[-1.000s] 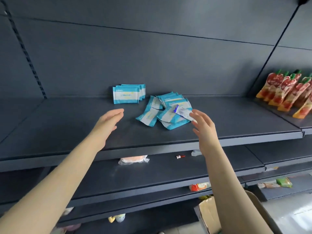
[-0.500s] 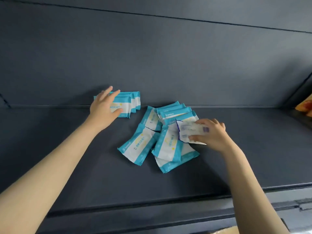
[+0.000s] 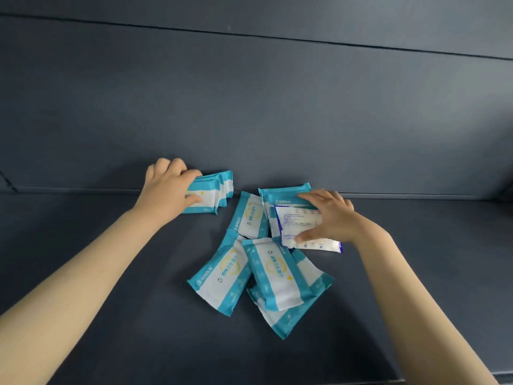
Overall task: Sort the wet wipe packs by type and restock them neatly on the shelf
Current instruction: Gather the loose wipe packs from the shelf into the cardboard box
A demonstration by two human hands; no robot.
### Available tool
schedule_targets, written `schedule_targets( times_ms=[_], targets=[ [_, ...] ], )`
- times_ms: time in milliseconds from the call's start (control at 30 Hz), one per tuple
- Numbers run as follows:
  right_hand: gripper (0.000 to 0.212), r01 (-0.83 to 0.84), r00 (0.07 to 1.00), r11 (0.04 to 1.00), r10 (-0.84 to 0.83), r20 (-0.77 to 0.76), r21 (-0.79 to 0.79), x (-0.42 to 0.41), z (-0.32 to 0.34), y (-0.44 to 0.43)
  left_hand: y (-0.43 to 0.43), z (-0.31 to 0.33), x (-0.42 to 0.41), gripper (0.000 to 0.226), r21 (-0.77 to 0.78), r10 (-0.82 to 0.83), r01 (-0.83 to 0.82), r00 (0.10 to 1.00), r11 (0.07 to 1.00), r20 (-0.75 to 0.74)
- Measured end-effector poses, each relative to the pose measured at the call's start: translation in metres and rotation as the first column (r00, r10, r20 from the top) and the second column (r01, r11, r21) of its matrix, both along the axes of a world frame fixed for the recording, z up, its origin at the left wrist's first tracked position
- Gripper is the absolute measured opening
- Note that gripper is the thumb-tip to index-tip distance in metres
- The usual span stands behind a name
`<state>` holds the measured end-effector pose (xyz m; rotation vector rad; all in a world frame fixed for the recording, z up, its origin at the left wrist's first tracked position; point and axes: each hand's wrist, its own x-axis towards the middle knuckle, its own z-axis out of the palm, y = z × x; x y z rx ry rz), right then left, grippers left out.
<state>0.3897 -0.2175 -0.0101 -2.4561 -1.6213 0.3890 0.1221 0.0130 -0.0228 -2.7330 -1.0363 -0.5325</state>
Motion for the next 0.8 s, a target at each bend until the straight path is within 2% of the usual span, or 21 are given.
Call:
schedule_targets(
  times_ms=[100,200,300,400,433,500,567,633,733,800],
  targets=[
    [0.102,0.024,0.991,1.0,-0.026,0.132,0.014,0.001,0.0,0.009,-0.003,0.005,0.002,0.053,0.046,-0.042,0.045,0.997,0.998,-0.061],
    [0.092,0.022,0.981,0.998,-0.033,0.19,0.059,-0.003,-0.001,0.015,-0.01,0.006,0.002,0.049,-0.015,-0.07,0.069,0.994,0.997,-0.088],
    [0.082,0.074,0.988,0.992,-0.086,0.128,0.102,-0.009,0.002,0.016,-0.014,0.007,0.0,0.058,-0.034,-0.068,0.064,0.988,0.997,-0.136],
    [0.078,0.171,0.974,0.976,-0.187,0.124,0.132,-0.016,0.008,0.013,-0.017,0.008,-0.002,0.051,0.042,-0.03,0.038,0.985,0.998,-0.169],
    [0.076,0.211,0.97,0.962,-0.227,0.082,0.172,-0.018,0.008,0.011,-0.017,0.009,-0.004,0.048,0.071,-0.015,0.026,0.989,0.997,-0.147],
    [0.068,0.33,0.943,0.895,-0.298,-0.148,0.302,-0.023,0.011,0.007,-0.022,0.011,-0.011,0.045,0.107,-0.014,0.02,0.998,0.994,-0.06],
    [0.058,0.467,0.859,0.793,-0.303,-0.412,0.39,-0.032,0.017,0.004,-0.027,0.015,-0.019,0.045,0.156,-0.023,0.014,0.998,0.988,0.056],
    [0.053,0.61,0.727,0.707,-0.32,-0.607,0.358,-0.045,0.025,0.001,-0.035,0.022,-0.028,0.044,0.085,-0.006,-0.008,0.986,0.996,0.165],
    [0.062,0.757,0.415,0.646,-0.359,-0.836,0.098,-0.073,0.038,-0.009,-0.044,0.035,-0.042,0.041,-0.241,0.122,-0.038,0.93,0.97,0.346],
    [0.054,0.76,0.235,0.649,-0.305,-0.923,-0.021,-0.097,0.043,-0.015,-0.045,0.037,-0.055,0.038,-0.534,0.201,0.092,0.862,0.84,0.465]
  ],
)
